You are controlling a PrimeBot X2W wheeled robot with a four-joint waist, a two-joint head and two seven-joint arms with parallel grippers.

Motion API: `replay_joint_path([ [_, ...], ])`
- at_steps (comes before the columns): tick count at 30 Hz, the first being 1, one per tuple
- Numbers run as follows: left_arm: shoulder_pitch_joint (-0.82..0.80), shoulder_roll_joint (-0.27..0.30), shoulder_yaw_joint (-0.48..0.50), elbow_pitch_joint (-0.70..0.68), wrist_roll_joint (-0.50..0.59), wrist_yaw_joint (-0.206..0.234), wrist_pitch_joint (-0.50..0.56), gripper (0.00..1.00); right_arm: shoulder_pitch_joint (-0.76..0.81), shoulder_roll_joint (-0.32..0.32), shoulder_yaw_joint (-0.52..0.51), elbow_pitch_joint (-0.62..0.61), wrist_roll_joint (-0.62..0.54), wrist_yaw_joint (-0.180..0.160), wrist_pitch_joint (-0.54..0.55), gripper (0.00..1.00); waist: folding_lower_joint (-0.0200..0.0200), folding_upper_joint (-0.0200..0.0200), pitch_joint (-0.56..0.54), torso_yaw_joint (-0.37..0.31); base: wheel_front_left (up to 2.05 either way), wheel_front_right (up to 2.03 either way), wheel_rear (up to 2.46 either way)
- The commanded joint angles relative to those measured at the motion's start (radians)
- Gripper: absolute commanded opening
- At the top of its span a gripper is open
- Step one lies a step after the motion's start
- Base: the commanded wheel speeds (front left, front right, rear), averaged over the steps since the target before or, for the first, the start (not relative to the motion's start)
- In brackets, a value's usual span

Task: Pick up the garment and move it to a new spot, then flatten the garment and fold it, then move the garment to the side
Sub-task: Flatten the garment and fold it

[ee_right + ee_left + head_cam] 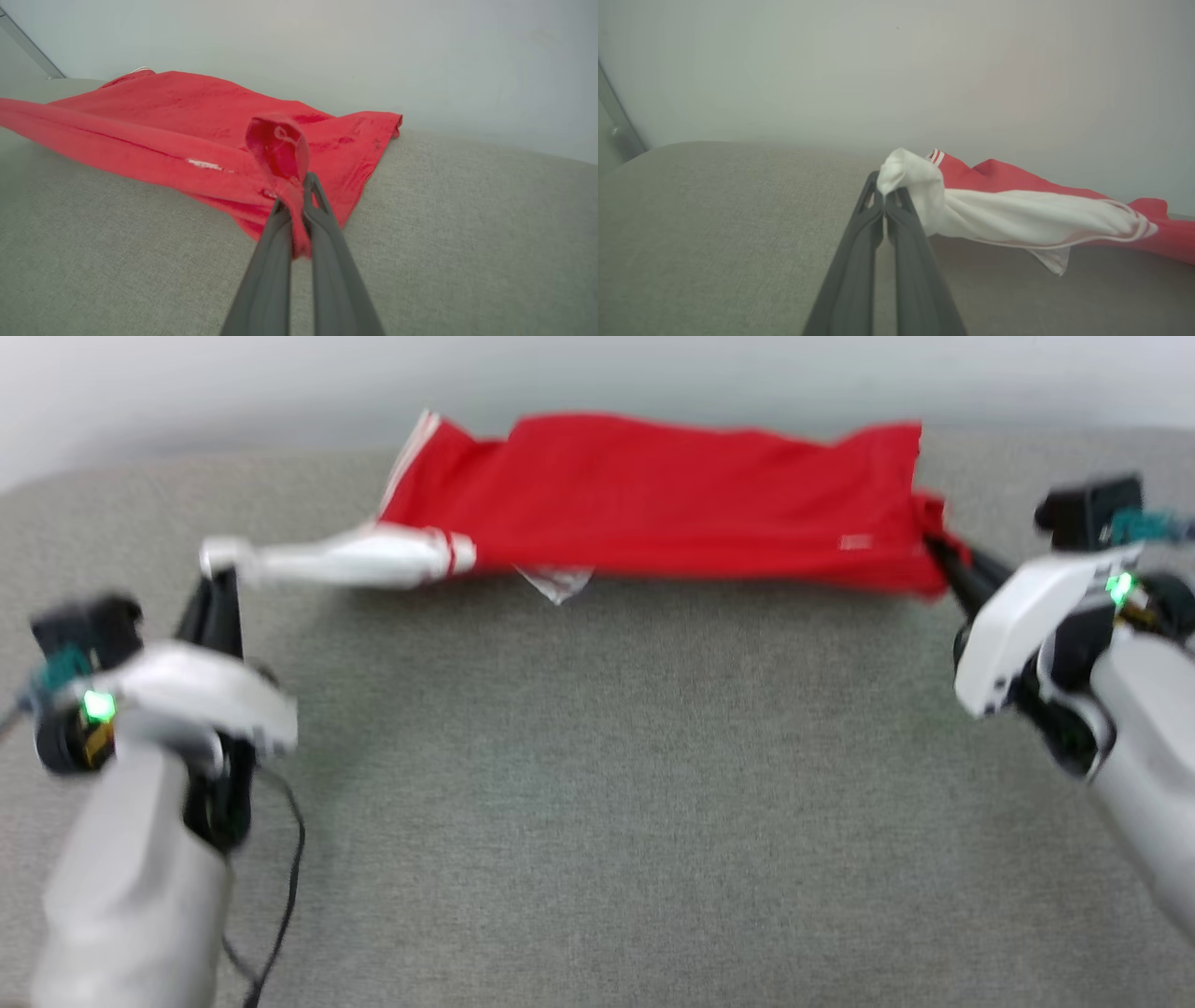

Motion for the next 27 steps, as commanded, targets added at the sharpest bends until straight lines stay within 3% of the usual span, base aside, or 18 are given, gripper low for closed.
replay_joint_path([
  [1,0.088,-0.002,0.022,-0.035,0.005,0.015,-0.007,0.00,0.055,-0.020,0.008,-0.015,0.017,-0.001,-0.001,0.00,0.0001,0.0000,-0.087,0.017,0.00,0.00,0.00],
  [7,0.368,-0.021,0.037,-0.148,0.010,0.053,-0.006,0.00,0.253,-0.063,0.019,-0.076,0.056,-0.002,-0.014,0.00,0.0001,0.0000,-0.194,0.033,0.00,0.00,0.00],
  [15,0.672,-0.005,0.059,-0.377,-0.017,0.152,0.074,0.00,0.523,-0.086,-0.036,-0.188,0.069,-0.002,-0.047,0.00,0.0001,0.0000,-0.283,0.035,0.00,0.00,0.00],
  [19,0.805,0.010,0.071,-0.548,-0.031,0.215,0.139,0.00,0.648,-0.096,-0.107,-0.247,0.044,-0.002,-0.053,0.00,0.0001,0.0000,-0.299,0.040,0.00,0.00,0.00],
  [27,0.962,0.045,0.082,-0.864,-0.041,0.322,0.293,0.00,0.894,-0.088,-0.309,-0.426,-0.039,-0.002,0.036,0.00,0.0001,0.0000,-0.309,0.060,0.00,0.00,0.00],
])
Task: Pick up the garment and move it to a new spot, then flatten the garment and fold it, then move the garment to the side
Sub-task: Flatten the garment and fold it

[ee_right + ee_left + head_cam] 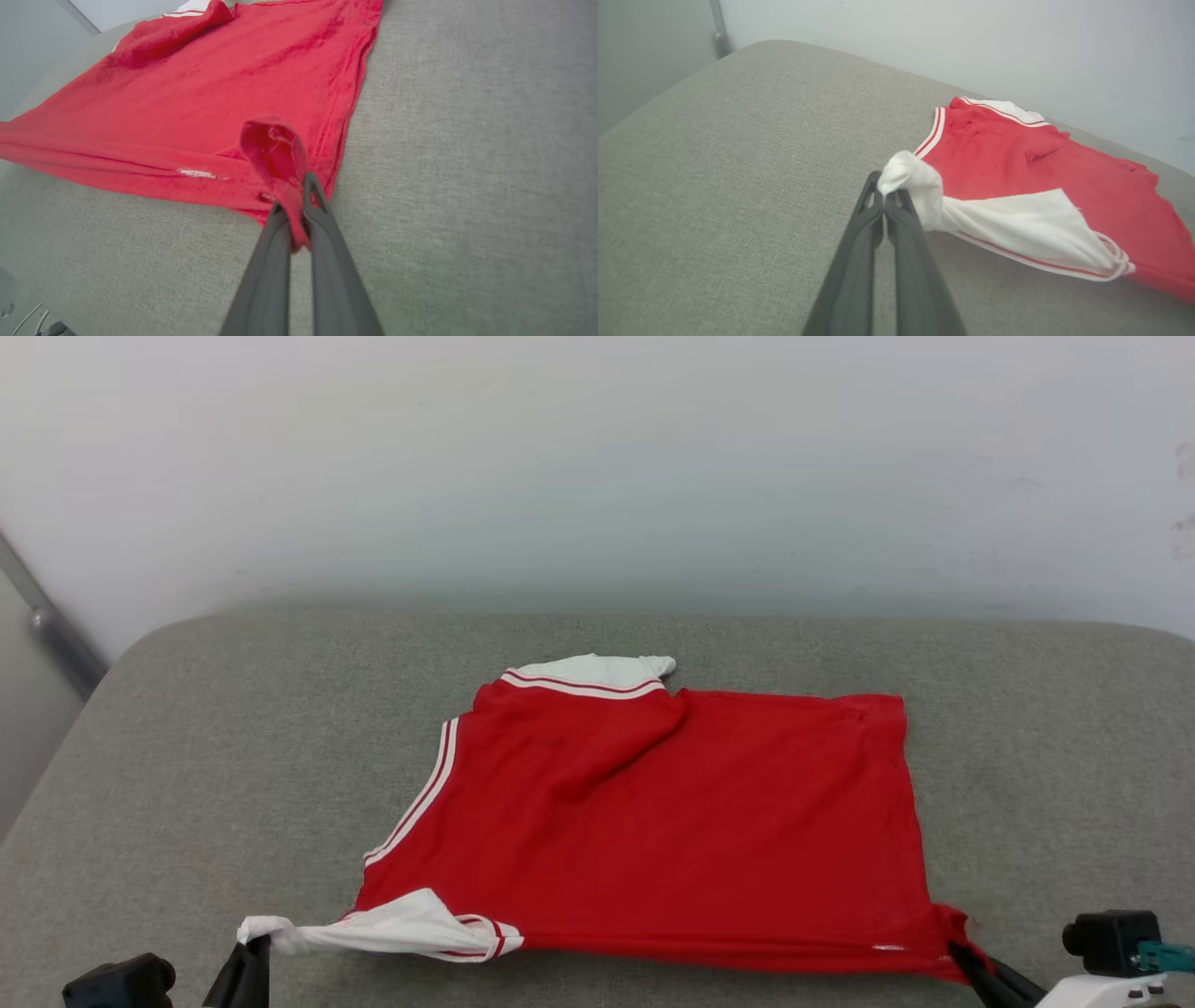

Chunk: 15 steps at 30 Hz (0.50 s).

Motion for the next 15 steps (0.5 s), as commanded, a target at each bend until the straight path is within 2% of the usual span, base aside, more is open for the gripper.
replay_joint_path([
  [1,0.025,0.018,0.012,-0.055,0.000,0.022,0.024,0.00,0.053,-0.005,-0.065,-0.042,-0.031,-0.002,0.036,0.00,0.0003,0.0000,0.002,0.002,0.00,0.00,0.00],
  [5,0.023,0.039,0.007,-0.146,0.004,0.041,0.076,0.00,0.130,0.024,-0.201,-0.174,-0.110,-0.002,0.148,0.00,0.0003,0.0000,0.019,-0.002,0.00,0.00,0.00],
  [7,0.011,0.041,0.005,-0.158,0.004,0.043,0.083,0.00,0.140,0.035,-0.236,-0.208,-0.132,-0.002,0.176,0.00,0.0003,0.0000,0.024,-0.004,0.00,0.00,0.00],
  [11,-0.059,0.045,-0.020,-0.136,-0.001,0.019,0.113,0.00,0.149,0.088,-0.340,-0.310,-0.223,-0.002,0.302,0.00,0.0003,0.0000,0.049,-0.012,0.00,0.00,0.00],
  [15,-0.165,0.038,-0.050,-0.055,-0.007,-0.018,0.129,0.00,0.094,0.141,-0.374,-0.354,-0.289,-0.002,0.407,0.00,0.0003,0.0000,0.078,-0.021,0.00,0.00,0.00],
])
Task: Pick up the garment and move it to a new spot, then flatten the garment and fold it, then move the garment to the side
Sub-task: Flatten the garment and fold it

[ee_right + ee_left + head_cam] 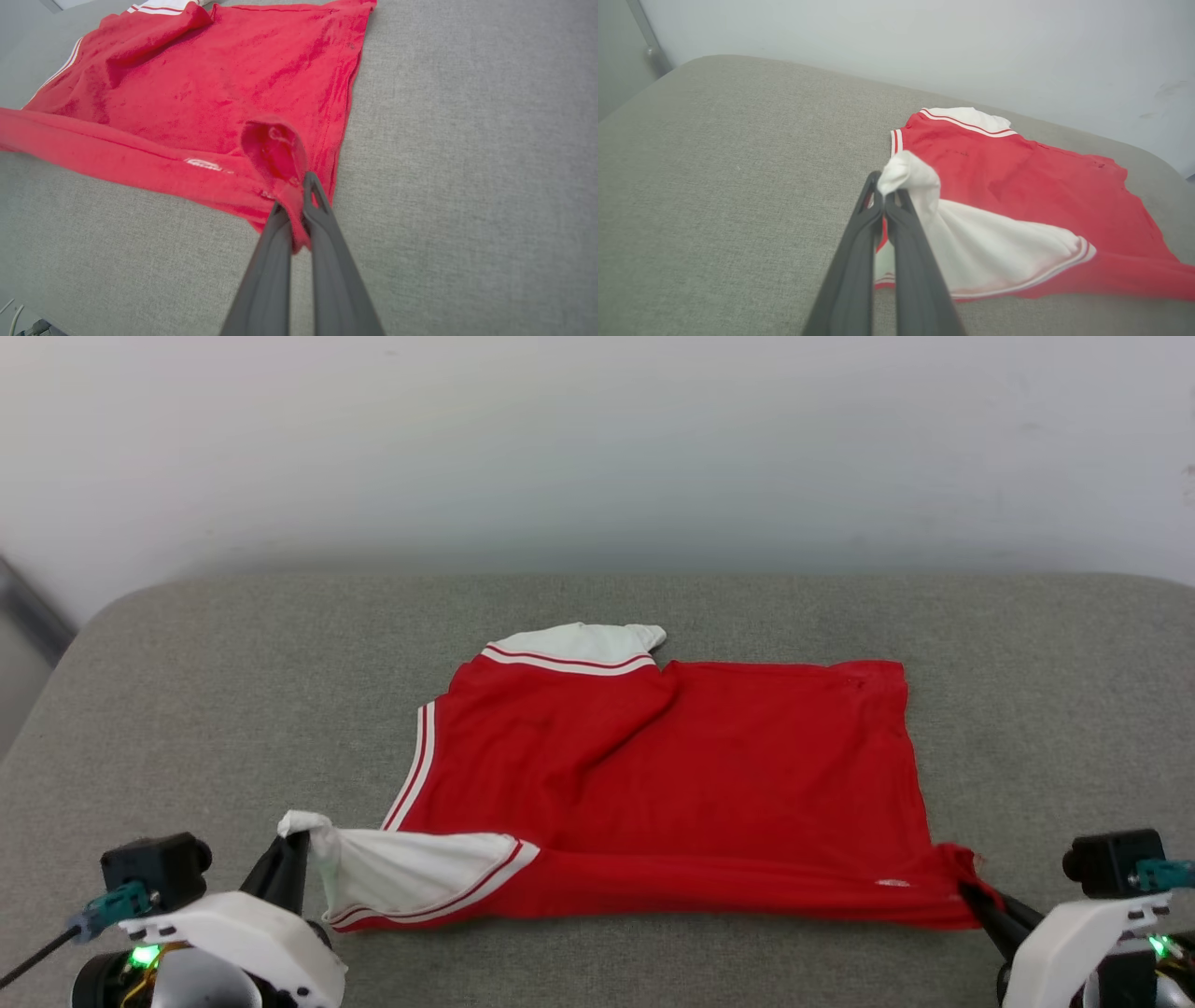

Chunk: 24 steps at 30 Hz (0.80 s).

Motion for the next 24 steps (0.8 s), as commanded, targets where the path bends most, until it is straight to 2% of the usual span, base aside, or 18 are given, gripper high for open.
replay_joint_path([
  [1,-0.036,-0.008,-0.002,0.023,-0.002,-0.009,-0.001,0.00,-0.033,0.005,-0.005,-0.004,-0.009,-0.001,0.016,0.00,0.0000,0.0000,0.016,-0.005,0.00,0.00,0.00],
  [6,-0.175,-0.031,-0.026,0.159,-0.010,-0.055,-0.015,0.00,-0.122,0.026,0.011,0.022,-0.043,-0.001,0.055,0.00,0.0000,0.0000,0.055,-0.008,0.00,0.00,0.00],
  [10,-0.280,-0.053,-0.046,0.280,-0.017,-0.096,-0.024,0.00,-0.197,0.016,0.032,0.072,-0.045,-0.001,0.066,0.00,0.0000,0.0000,0.095,-0.008,0.00,0.00,0.00],
  [20,-0.477,-0.104,-0.093,0.572,-0.036,-0.187,-0.024,0.00,-0.395,-0.001,0.127,0.268,-0.024,-0.001,-0.007,0.00,0.0000,0.0000,0.201,-0.026,0.00,0.00,0.00],
  [21,-0.491,-0.106,-0.096,0.601,-0.034,-0.196,-0.023,0.00,-0.408,-0.003,0.144,0.295,-0.023,-0.001,-0.018,0.10,0.0000,0.0000,0.208,-0.027,0.00,0.00,0.00],
  [22,-0.503,-0.110,-0.099,0.625,-0.041,-0.206,-0.021,0.03,-0.417,0.000,0.155,0.319,-0.012,-0.001,-0.027,0.37,0.0000,0.0000,0.214,-0.027,0.00,0.00,0.00],
  [23,-0.515,-0.115,-0.099,0.651,-0.047,-0.214,-0.021,0.47,-0.428,0.002,0.168,0.340,-0.007,-0.001,-0.039,0.62,0.0000,0.0000,0.219,-0.027,0.00,0.00,0.00],
  [24,-0.527,-0.118,-0.103,0.675,-0.048,-0.222,-0.020,0.79,-0.438,0.000,0.181,0.360,-0.005,-0.001,-0.051,0.88,0.0000,0.0000,0.224,-0.028,0.00,0.00,0.00],
])
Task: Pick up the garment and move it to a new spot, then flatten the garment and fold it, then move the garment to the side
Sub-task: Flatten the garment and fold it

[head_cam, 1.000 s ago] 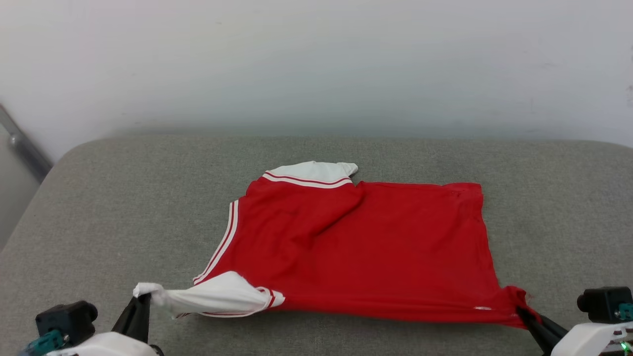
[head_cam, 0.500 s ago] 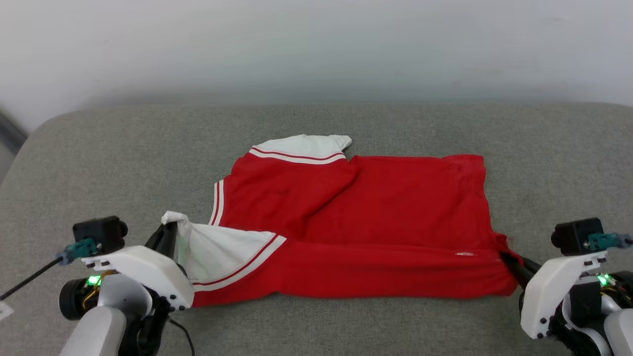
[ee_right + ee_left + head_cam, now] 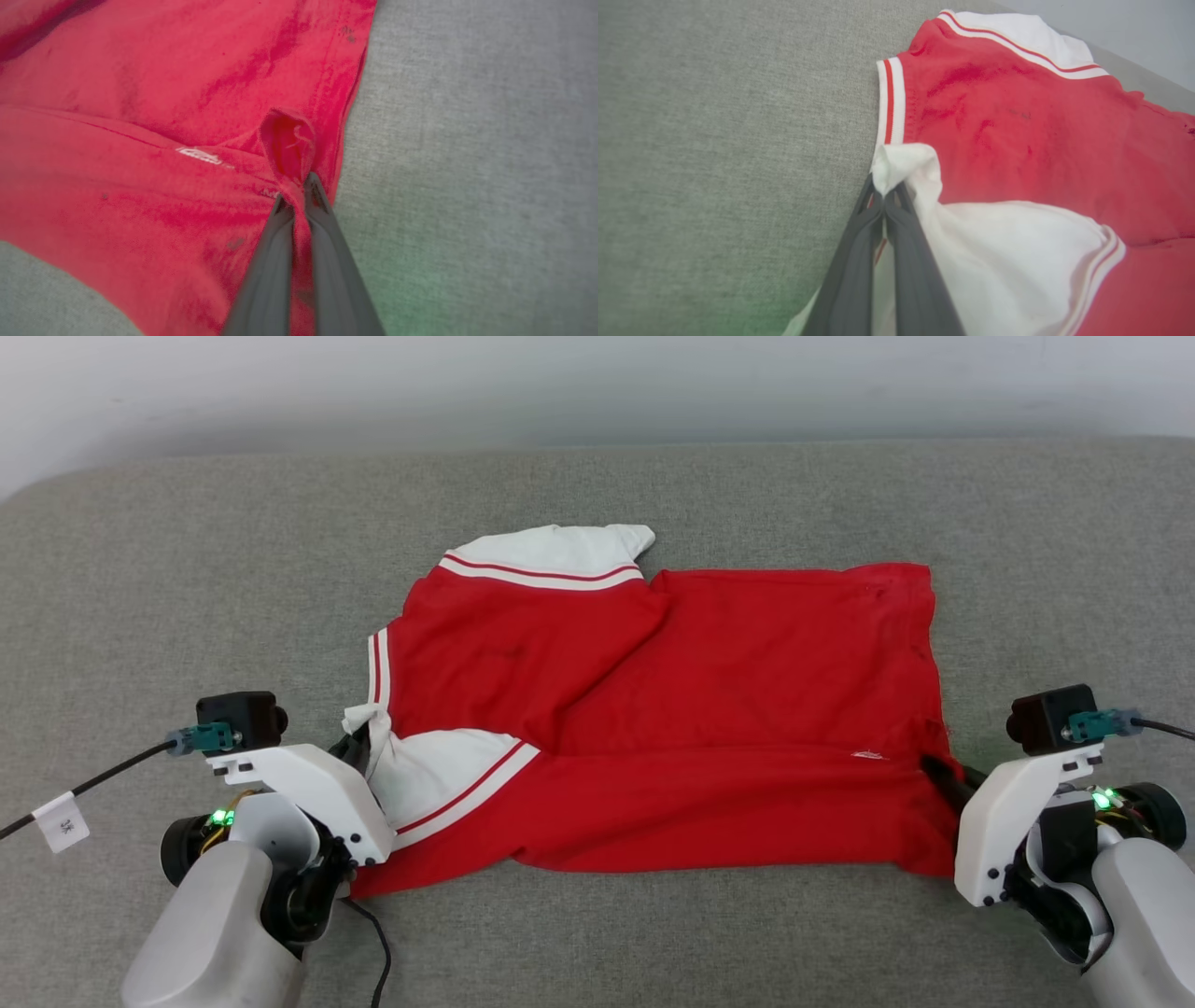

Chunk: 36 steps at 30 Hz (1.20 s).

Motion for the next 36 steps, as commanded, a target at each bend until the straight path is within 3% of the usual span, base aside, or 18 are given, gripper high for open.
replay_joint_path([
  [1,-0.021,-0.004,-0.001,0.025,-0.008,-0.011,0.002,0.99,-0.021,-0.001,0.014,0.024,0.006,-0.001,-0.017,1.00,-0.0002,-0.0001,0.010,-0.002,0.00,0.00,0.00],
  [10,-0.052,-0.004,0.007,0.158,-0.033,-0.067,-0.039,1.00,-0.028,-0.015,0.091,0.078,0.054,-0.001,-0.204,1.00,-0.0002,-0.0001,-0.027,-0.012,0.00,0.00,0.00],
  [19,-0.031,0.069,0.013,0.102,-0.040,-0.081,-0.009,1.00,0.032,-0.036,0.044,-0.017,0.006,-0.001,-0.436,1.00,-0.0002,-0.0001,-0.119,-0.032,0.00,0.00,0.00],
  [24,-0.017,0.150,0.006,0.007,-0.053,-0.084,0.113,1.00,0.097,-0.006,-0.042,-0.112,-0.065,-0.001,-0.478,1.00,-0.0002,-0.0001,-0.139,-0.048,0.00,0.00,0.00],
  [29,0.018,0.240,-0.027,-0.083,-0.076,-0.091,0.318,1.00,0.181,0.038,-0.113,-0.230,-0.132,-0.001,-0.447,1.00,-0.0002,-0.0001,-0.139,-0.069,0.00,0.00,0.00],
  [36,0.102,0.324,-0.039,-0.187,-0.145,-0.031,0.581,1.00,0.254,0.106,-0.175,-0.364,-0.185,-0.001,-0.385,1.00,-0.0002,-0.0001,-0.104,-0.111,0.00,0.00,0.00],
])
